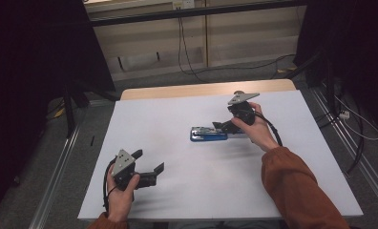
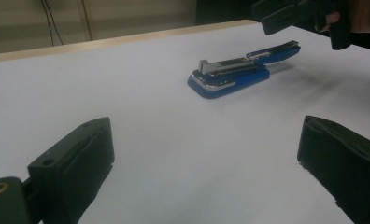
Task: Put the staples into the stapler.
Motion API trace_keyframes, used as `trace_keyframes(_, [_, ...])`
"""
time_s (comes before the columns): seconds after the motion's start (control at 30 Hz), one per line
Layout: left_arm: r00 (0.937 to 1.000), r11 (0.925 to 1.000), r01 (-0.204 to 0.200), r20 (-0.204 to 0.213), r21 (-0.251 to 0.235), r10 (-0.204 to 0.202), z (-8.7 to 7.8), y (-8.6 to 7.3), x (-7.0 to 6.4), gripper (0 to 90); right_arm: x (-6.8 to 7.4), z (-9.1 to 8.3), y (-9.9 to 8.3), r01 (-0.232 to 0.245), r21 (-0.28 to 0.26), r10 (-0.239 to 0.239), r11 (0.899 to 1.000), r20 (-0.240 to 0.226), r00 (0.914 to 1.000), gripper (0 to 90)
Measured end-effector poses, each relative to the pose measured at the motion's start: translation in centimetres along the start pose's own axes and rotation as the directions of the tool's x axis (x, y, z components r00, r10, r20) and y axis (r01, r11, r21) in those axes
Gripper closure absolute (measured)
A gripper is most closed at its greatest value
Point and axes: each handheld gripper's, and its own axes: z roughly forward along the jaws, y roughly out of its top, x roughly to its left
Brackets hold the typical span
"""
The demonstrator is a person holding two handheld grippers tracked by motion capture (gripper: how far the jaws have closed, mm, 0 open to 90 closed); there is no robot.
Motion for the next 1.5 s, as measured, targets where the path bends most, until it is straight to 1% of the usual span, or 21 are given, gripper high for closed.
trace_keyframes(0.1, [1.0,1.0,0.0,0.0,0.005,0.0,0.0,0.0,0.0,4.1,0.0,-0.7,-0.4,-0.015,-0.011,0.015,1.0,0.029,0.9995,5.4])
trace_keyframes(0.17, [1.0,1.0,0.009,0.0,-0.002,-0.009,0.0,0.0,0.0,4.1,-0.1,-1.2,-0.7,-0.026,-0.006,0.027,1.0,0.061,0.9978,5.7])
trace_keyframes(0.2, [1.0,1.0,0.002,-0.005,-0.001,-0.002,0.0,0.0,0.1,4.1,-0.1,-1.4,-0.8,-0.03,-0.011,0.031,0.999,0.071,0.997,5.7])
trace_keyframes(0.27, [0.9999,0.9999,0.011,-0.014,-0.003,-0.011,0.0,0.0,0.1,4.1,-0.2,-2.0,-1.1,-0.042,-0.024,0.044,0.999,0.086,0.9953,5.7])
trace_keyframes(0.3, [0.9998,1.0,0.007,-0.017,-0.003,-0.007,0.0,0.0,0.1,4.2,-0.2,-2.2,-1.3,-0.046,-0.028,0.049,0.999,0.098,0.994,5.7])
trace_keyframes(0.43, [0.9998,1.0,0.005,-0.02,-0.006,-0.005,-0.1,0.0,0.2,4.1,-0.3,-3.4,-1.8,-0.056,-0.057,0.063,0.997,0.13,0.9895,5.5])
trace_keyframes(0.53, [0.9998,1.0,0.001,-0.021,-0.005,-0.001,-0.1,0.0,0.2,4.1,-0.2,-4.2,-2.4,-0.07,-0.074,0.08,0.995,0.144,0.9863,4.8])
trace_keyframes(0.7, [0.9997,1.0,0.005,-0.025,-0.006,-0.005,-0.1,0.0,0.2,4.1,-0.1,-5.0,-3.5,-0.081,-0.076,0.092,0.994,0.151,0.9842,4.7])
trace_keyframes(0.87, [0.9992,1.0,0.007,-0.038,-0.004,-0.007,-0.2,-0.2,0.4,3.9,-0.3,-5.9,-4.4,-0.095,-0.094,0.11,0.991,0.176,0.9782,4.7])
trace_keyframes(1.03, [0.9988,0.9998,0.021,-0.043,-0.005,-0.021,-0.2,-0.2,0.6,3.9,-0.4,-6.8,-5.3,-0.116,-0.117,0.138,0.986,0.198,0.9705,4.7])
trace_keyframes(1.13, [0.9989,0.9998,0.02,-0.042,-0.005,-0.021,-0.2,-0.2,0.6,3.9,-0.3,-7.2,-5.8,-0.114,-0.125,0.139,0.986,0.218,0.9661,4.7])
trace_keyframes(1.3, [0.999,0.9998,0.018,-0.041,-0.007,-0.018,-0.2,-0.2,0.6,3.9,-0.3,-8.0,-6.6,-0.124,-0.154,0.159,0.98,0.237,0.9584,4.7])
trace_keyframes(1.43, [0.9991,0.9998,0.019,-0.038,-0.009,-0.02,-0.2,-0.2,0.5,3.9,-0.1,-8.5,-7.4,-0.13,-0.158,0.166,0.979,0.243,0.9557,4.6])
trace_keyframes(1.5, [0.999,0.9998,0.017,-0.042,-0.013,-0.018,-0.2,-0.1,0.5,3.9,-0.1,-8.7,-7.6,-0.122,-0.159,0.16,0.98,0.253,0.954,4.6])
